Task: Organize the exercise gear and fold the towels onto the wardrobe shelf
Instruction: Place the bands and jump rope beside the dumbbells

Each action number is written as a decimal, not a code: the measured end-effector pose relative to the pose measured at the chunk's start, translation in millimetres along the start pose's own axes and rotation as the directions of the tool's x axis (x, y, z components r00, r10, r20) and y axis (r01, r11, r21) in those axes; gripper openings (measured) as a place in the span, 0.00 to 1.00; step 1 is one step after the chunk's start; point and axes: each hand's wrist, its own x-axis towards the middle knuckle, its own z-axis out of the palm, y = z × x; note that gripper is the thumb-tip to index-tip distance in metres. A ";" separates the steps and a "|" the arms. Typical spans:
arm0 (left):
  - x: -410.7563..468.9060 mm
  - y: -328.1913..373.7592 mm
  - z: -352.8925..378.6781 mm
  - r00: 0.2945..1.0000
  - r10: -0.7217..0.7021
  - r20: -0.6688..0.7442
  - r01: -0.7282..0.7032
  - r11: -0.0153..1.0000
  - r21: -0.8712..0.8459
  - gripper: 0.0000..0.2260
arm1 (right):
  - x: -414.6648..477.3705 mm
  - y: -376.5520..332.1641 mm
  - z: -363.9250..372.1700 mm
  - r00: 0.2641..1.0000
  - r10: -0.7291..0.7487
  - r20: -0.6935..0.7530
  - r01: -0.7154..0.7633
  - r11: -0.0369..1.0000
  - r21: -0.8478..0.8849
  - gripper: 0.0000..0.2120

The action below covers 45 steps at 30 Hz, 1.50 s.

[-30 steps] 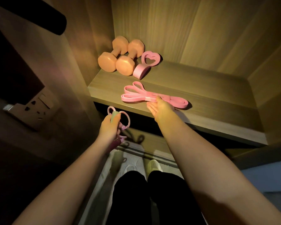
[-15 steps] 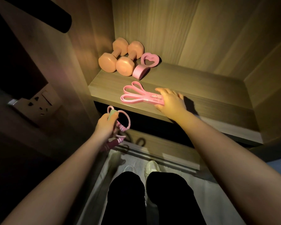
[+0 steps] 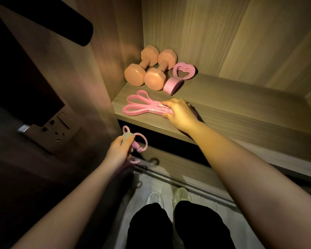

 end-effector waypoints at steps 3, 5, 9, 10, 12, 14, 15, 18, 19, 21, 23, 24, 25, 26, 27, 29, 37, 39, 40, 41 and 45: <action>3.6 0.9 -4.2 0.999 0.001 -0.049 0.004 0.995 0.103 0.16 | 17.9 -12.9 6.7 1.000 -0.008 -0.012 0.008 1.000 0.027 0.23; 9.3 1.6 -8.1 0.998 0.005 -0.056 0.007 0.976 0.220 0.16 | 29.6 -20.9 9.6 0.999 -0.018 -0.030 0.019 0.998 0.052 0.22; 13.4 0.1 -6.3 1.000 0.014 -0.027 -0.008 0.976 0.216 0.15 | 44.4 -31.1 16.7 1.000 -0.026 -0.013 0.026 0.999 0.020 0.23; 13.7 0.5 -5.2 1.000 0.007 -0.028 -0.002 0.984 0.179 0.15 | 45.1 -31.4 19.3 0.999 -0.033 -0.001 0.033 0.999 0.006 0.23; 15.0 1.5 -4.7 1.000 -0.012 -0.026 0.015 0.993 0.116 0.14 | 44.2 -31.2 23.9 0.999 -0.054 0.006 0.054 0.999 -0.005 0.23; 18.9 -0.1 -6.5 0.999 -0.016 -0.029 0.020 0.991 0.130 0.14 | 42.0 -30.4 25.7 0.996 -0.088 -0.001 0.088 0.996 -0.008 0.23; 20.5 -1.0 -7.4 0.999 -0.014 -0.034 0.018 0.989 0.146 0.14 | 40.7 -29.4 26.0 0.994 -0.106 -0.002 0.106 0.994 -0.012 0.23; 23.7 -5.0 -8.9 0.999 -0.015 -0.043 0.022 0.986 0.163 0.13 | 36.1 -26.2 26.9 0.990 -0.141 0.002 0.141 0.990 -0.014 0.22; 24.0 -6.2 -8.5 0.999 -0.017 -0.043 0.024 0.987 0.157 0.13 | 34.9 -25.6 27.3 0.989 -0.148 0.005 0.148 0.989 -0.013 0.22; 23.0 -7.5 -7.0 0.999 -0.023 -0.038 0.027 0.992 0.120 0.13 | 34.9 -24.7 28.1 0.988 -0.154 0.005 0.154 0.988 -0.016 0.22; 21.4 -7.8 -6.0 0.999 -0.019 -0.031 0.023 0.993 0.120 0.13 | 38.5 -24.5 27.1 0.991 -0.135 -0.009 0.135 0.991 -0.011 0.23; 20.7 -7.6 -5.3 1.000 -0.015 -0.027 0.018 0.991 0.133 0.13 | 41.7 -23.9 26.0 0.993 -0.116 -0.015 0.116 0.993 -0.008 0.23; 20.4 -7.0 -5.5 1.000 -0.011 -0.027 0.014 0.990 0.138 0.13 | 45.6 -23.3 25.0 0.995 -0.096 -0.016 0.096 0.995 -0.008 0.23; 19.9 -6.4 -5.6 1.000 -0.009 -0.027 0.013 0.991 0.135 0.13 | 48.8 -22.9 24.7 0.997 -0.080 -0.012 0.080 0.997 -0.014 0.23; 19.9 -5.4 -4.8 1.000 -0.008 -0.025 0.011 0.991 0.132 0.13 | 51.0 -22.4 24.0 0.997 -0.071 -0.006 0.071 0.997 -0.023 0.23; 20.1 -3.4 -3.8 1.000 -0.007 -0.024 0.010 0.990 0.142 0.13 | 53.1 -22.0 25.3 0.998 -0.062 0.004 0.062 0.997 -0.036 0.23; 13.0 5.5 -0.1 1.000 -0.002 -0.002 0.002 0.996 0.095 0.12 | 45.5 -20.4 29.0 1.000 -0.022 0.006 0.022 0.996 -0.087 0.24; 9.5 9.5 -0.8 1.000 0.020 0.021 -0.023 0.989 0.147 0.13 | 39.2 -22.8 25.4 0.999 -0.032 0.021 0.034 0.994 -0.102 0.25; 6.7 11.6 -1.7 0.999 0.035 0.033 -0.041 0.980 0.193 0.14 | 34.5 -23.9 22.0 0.999 -0.043 0.016 0.044 0.995 -0.095 0.26; 3.9 14.0 -2.7 0.997 0.052 0.050 -0.063 0.970 0.235 0.14 | 29.1 -24.9 17.4 0.998 -0.058 0.001 0.058 0.995 -0.077 0.26; -17.4 29.2 -5.9 0.981 0.151 0.121 -0.182 0.931 0.317 0.15 | -4.4 -29.1 -1.8 0.998 -0.067 0.018 0.065 0.994 0.087 0.24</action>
